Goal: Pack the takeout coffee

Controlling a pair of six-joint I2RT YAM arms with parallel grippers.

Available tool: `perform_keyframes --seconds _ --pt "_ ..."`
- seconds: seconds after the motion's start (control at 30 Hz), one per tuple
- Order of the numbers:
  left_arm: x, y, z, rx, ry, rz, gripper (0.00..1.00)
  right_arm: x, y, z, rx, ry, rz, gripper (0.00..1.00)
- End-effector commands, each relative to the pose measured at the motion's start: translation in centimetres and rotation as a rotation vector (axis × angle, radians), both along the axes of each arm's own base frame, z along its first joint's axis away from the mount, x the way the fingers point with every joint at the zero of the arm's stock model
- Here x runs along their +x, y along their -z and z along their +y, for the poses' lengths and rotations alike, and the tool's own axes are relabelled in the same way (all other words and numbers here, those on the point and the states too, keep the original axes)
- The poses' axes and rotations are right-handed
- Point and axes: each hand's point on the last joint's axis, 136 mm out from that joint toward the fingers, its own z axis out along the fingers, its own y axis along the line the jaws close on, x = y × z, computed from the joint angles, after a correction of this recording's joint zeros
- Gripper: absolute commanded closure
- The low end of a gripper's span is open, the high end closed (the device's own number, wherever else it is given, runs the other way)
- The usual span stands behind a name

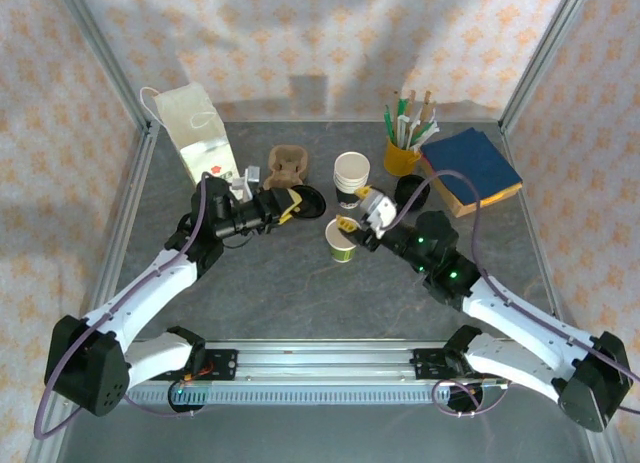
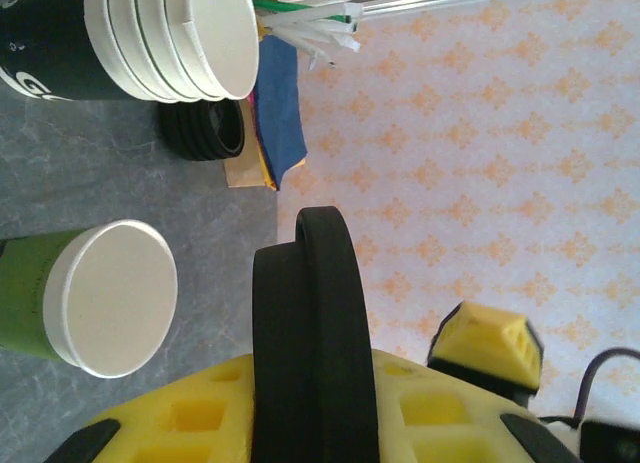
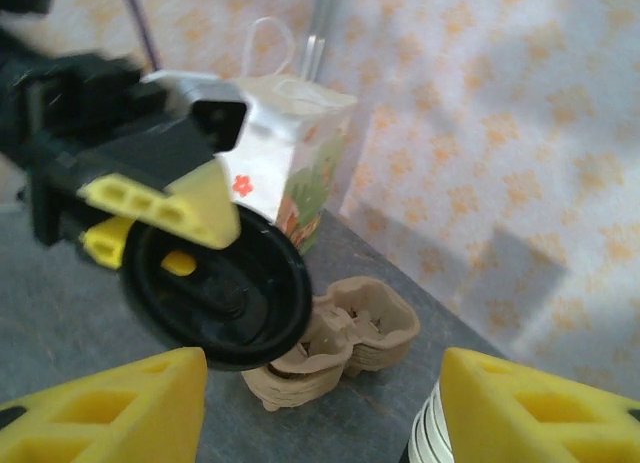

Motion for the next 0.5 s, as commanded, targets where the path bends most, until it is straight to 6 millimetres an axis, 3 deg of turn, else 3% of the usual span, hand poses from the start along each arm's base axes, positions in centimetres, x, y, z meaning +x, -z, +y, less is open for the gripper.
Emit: perform_keyframes --seconds 0.0,0.3,0.47 --pt "-0.1 -2.9 0.4 -0.082 -0.031 -0.048 0.89 -0.1 -0.3 0.8 -0.121 0.027 -0.205 0.39" --pt "-0.9 -1.0 0.6 -0.095 -0.028 -0.016 0.9 -0.1 0.2 2.8 -0.207 -0.015 -0.223 0.42" --pt "-1.0 -1.0 0.5 -0.094 -0.026 -0.014 0.9 -0.3 0.6 3.8 -0.234 -0.042 -0.235 0.45"
